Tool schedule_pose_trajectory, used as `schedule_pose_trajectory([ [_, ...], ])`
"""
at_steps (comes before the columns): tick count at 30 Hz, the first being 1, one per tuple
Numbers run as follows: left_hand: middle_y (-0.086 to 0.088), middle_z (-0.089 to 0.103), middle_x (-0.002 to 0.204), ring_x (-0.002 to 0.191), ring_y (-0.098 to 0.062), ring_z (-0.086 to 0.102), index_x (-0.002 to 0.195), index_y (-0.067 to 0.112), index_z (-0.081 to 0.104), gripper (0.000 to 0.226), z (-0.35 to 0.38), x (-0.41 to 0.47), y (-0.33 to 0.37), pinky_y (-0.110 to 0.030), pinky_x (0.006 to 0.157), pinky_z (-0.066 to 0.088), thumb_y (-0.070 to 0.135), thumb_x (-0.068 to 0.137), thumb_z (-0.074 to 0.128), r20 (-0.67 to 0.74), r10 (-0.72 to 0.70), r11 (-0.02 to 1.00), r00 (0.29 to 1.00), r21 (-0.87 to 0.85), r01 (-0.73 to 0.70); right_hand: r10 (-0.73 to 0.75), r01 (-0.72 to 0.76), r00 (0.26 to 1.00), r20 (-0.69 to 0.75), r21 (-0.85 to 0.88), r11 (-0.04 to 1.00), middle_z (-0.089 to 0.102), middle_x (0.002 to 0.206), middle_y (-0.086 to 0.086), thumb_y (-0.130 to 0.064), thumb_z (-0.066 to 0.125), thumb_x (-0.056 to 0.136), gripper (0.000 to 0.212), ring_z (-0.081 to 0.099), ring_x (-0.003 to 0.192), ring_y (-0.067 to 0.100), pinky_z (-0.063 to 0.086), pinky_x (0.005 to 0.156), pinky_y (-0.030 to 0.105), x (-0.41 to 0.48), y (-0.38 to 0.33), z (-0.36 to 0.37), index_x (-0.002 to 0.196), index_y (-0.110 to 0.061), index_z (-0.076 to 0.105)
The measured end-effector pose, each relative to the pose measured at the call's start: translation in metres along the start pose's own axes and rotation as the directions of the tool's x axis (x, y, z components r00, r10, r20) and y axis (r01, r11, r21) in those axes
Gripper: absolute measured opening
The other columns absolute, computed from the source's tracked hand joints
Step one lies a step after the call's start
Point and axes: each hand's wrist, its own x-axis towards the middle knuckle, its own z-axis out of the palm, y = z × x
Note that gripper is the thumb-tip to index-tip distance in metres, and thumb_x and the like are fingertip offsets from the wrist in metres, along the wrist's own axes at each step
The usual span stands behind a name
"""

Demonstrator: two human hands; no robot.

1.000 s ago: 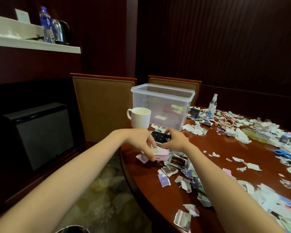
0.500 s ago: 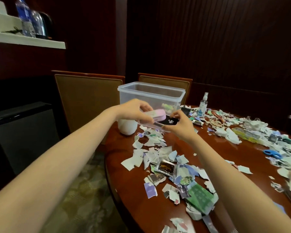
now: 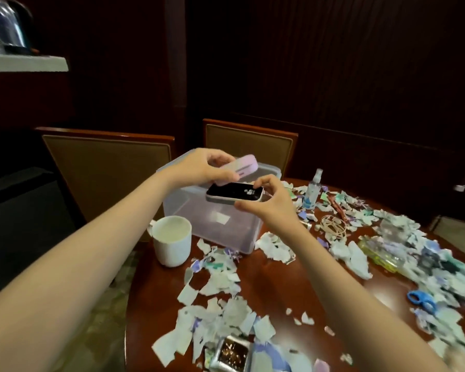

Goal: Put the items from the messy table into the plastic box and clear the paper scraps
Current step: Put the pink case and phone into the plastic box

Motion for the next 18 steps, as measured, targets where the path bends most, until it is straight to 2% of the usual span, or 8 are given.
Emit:
schedule_pose_trajectory([
  [2,0.008,0.059,0.102,0.094,-0.008,0.055,0.118,0.023,0.059,0.038,-0.007,0.009,0.011,-0.020,0.079,0.046,0.025,0.082,0.070,0.020,-0.046,0.998,0.999,0.043,0.045,0.035,-0.035,0.999,0.002,-0.006,0.999,0.050,0.085,-0.008,-0.016,0.082,0.067,0.041,0.047,0.076,0.006,0.040,0.062,0.010,0.011,-0.014,-0.007,0.082,-0.025,0.045],
  [6,0.011,0.058,0.099,0.093,-0.006,0.054,0.111,0.027,0.059,0.032,-0.023,0.021,0.034,-0.014,0.073,0.044,0.025,0.082,0.071,0.067,-0.123,0.991,0.990,0.064,0.119,0.127,-0.128,0.991,0.035,0.043,0.991,0.049,0.088,-0.008,-0.014,0.082,0.067,0.042,0.048,0.086,0.009,0.041,0.071,0.018,0.028,-0.037,-0.018,0.090,-0.016,0.047],
  [9,0.007,0.057,0.104,0.097,-0.009,0.053,0.119,0.020,0.059,0.040,-0.030,0.027,0.042,-0.012,0.071,0.045,0.023,0.081,0.072,0.116,-0.170,0.980,0.979,0.127,0.155,0.167,-0.171,0.984,0.062,0.061,0.983,0.051,0.096,-0.004,-0.012,0.083,0.065,0.044,0.049,0.095,0.014,0.043,0.076,0.022,0.038,-0.046,-0.024,0.088,-0.023,0.047],
  [13,0.007,0.053,0.109,0.100,-0.007,0.049,0.126,0.017,0.056,0.046,-0.037,0.037,0.036,-0.010,0.070,0.044,0.023,0.082,0.070,0.154,-0.200,0.967,0.968,0.190,0.170,0.210,-0.219,0.973,0.093,0.094,0.971,0.050,0.108,-0.001,-0.008,0.083,0.064,0.049,0.047,0.104,0.014,0.042,0.078,0.017,0.056,-0.047,-0.020,0.086,-0.026,0.043],
  [18,0.005,0.052,0.118,0.110,-0.011,0.049,0.128,0.019,0.052,0.052,-0.052,0.059,0.005,-0.016,0.080,0.044,0.029,0.081,0.071,0.210,-0.247,0.954,0.946,0.222,0.200,0.294,-0.305,0.950,0.103,0.127,0.944,0.052,0.117,0.004,-0.004,0.083,0.063,0.052,0.051,0.113,0.020,0.050,0.093,0.036,0.083,-0.032,0.000,0.088,-0.029,0.045],
])
